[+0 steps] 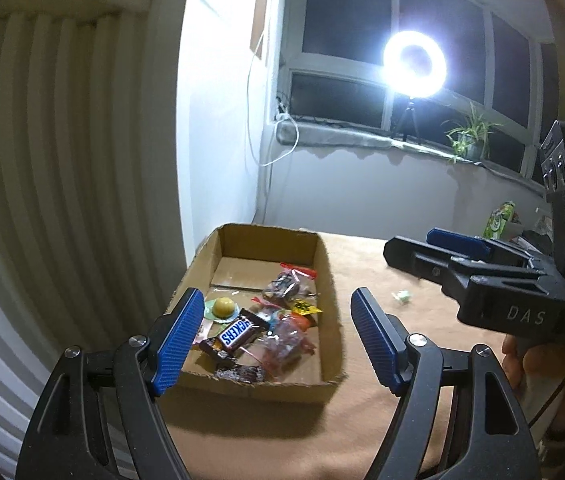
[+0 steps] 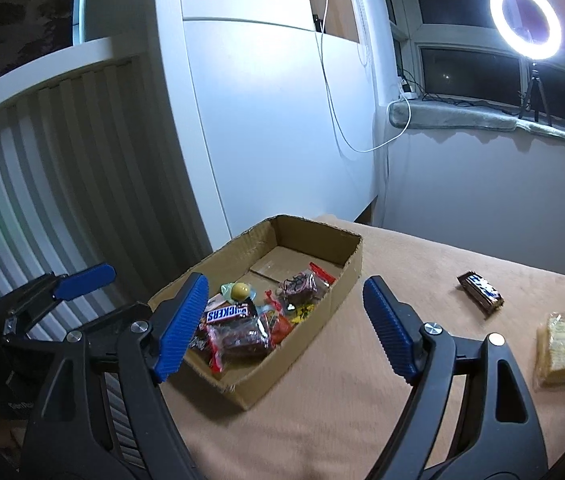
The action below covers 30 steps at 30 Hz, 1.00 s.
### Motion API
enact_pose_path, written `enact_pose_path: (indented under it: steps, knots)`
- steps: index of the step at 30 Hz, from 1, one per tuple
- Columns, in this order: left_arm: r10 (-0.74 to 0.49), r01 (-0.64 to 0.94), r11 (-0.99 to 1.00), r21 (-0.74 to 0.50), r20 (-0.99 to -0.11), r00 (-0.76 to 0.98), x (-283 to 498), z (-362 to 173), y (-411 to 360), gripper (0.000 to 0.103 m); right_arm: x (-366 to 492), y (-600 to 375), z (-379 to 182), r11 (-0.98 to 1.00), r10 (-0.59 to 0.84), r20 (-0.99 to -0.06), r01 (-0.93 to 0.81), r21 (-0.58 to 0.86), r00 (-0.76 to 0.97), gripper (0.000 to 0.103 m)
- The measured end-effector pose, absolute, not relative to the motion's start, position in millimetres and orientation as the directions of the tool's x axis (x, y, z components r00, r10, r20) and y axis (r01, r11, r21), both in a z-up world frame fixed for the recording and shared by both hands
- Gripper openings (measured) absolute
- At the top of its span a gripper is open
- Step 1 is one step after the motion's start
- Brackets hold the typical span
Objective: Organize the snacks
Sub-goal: 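Move both open grippers toward the Snickers bar and green candy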
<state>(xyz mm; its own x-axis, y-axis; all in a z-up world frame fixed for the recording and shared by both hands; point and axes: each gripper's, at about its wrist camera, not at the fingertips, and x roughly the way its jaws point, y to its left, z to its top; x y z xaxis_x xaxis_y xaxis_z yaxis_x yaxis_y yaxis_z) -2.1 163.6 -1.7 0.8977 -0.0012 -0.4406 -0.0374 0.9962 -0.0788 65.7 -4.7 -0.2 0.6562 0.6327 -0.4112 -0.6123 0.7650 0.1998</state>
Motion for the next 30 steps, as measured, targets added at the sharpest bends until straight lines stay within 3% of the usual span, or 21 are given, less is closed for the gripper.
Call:
enact_pose_path:
  steps: [3,12,26,30]
  knots:
    - [-0.005,-0.03,0.997,-0.074,-0.428,0.904,-10,2,158,0.081,56,-13,-4,0.766,0.632,-0.411,-0.608,0.207,0.657,0.083]
    - [-0.05,0.023,0.997,-0.068,-0.442,0.895,-12,-2,135,0.081,48,-39,-16,0.783,0.617,-0.413,-0.576,0.234,0.67,0.083]
    - [-0.189,0.174,0.982,-0.08,-0.527,0.829,19,-21,60,0.081,87,-137,-42,0.864,0.502,-0.441,-0.409,0.293,0.744,0.083]
    - [-0.221,0.219,0.973,-0.072,-0.561,0.798,40,-30,37,0.081,108,-165,-53,0.881,0.47,-0.464,-0.362,0.305,0.751,0.091]
